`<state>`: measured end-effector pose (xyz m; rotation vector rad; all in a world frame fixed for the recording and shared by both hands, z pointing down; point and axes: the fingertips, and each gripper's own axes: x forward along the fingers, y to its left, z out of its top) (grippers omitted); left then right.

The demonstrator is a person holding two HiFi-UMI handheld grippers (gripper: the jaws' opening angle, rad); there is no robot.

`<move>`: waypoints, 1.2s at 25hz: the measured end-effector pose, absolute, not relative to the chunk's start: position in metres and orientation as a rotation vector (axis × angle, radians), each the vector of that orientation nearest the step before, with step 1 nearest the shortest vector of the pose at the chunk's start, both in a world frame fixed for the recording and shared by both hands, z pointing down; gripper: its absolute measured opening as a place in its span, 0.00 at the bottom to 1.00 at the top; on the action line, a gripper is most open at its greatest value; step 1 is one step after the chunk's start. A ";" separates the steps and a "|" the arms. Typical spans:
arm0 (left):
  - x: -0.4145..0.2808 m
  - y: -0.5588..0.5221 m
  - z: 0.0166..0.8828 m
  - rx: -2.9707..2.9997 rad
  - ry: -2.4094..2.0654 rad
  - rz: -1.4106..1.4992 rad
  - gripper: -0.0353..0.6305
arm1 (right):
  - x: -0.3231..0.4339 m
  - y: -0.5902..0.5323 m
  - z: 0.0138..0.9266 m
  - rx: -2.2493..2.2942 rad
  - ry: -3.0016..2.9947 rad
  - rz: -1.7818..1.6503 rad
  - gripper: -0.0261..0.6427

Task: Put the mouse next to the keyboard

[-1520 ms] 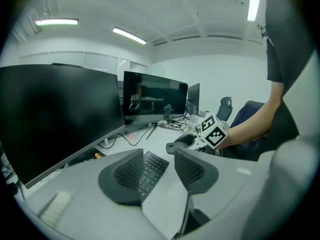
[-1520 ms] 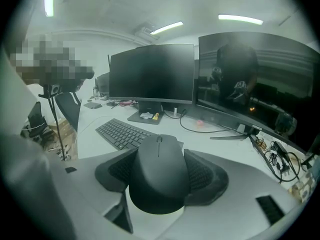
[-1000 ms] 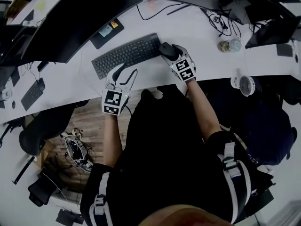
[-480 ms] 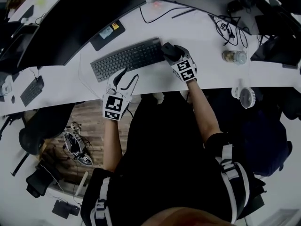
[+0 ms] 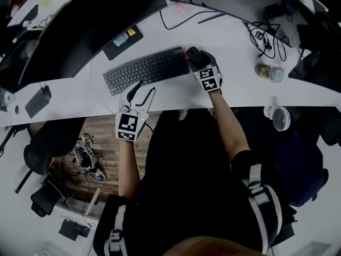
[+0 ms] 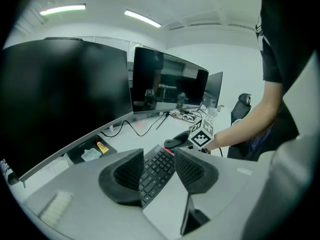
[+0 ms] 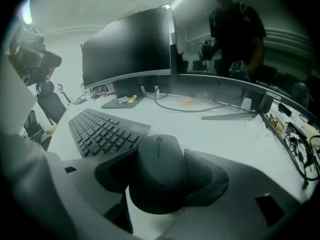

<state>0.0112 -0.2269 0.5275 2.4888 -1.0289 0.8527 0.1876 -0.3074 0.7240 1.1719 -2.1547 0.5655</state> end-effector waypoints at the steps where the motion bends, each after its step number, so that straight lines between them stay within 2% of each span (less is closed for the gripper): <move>1: 0.012 -0.228 0.527 2.486 -1.032 0.855 0.34 | 0.188 -0.308 0.726 1.181 -2.142 0.562 0.48; 30: 0.026 -0.228 0.508 2.470 -1.170 0.792 0.32 | 0.192 -0.313 0.741 1.452 -1.967 0.701 0.48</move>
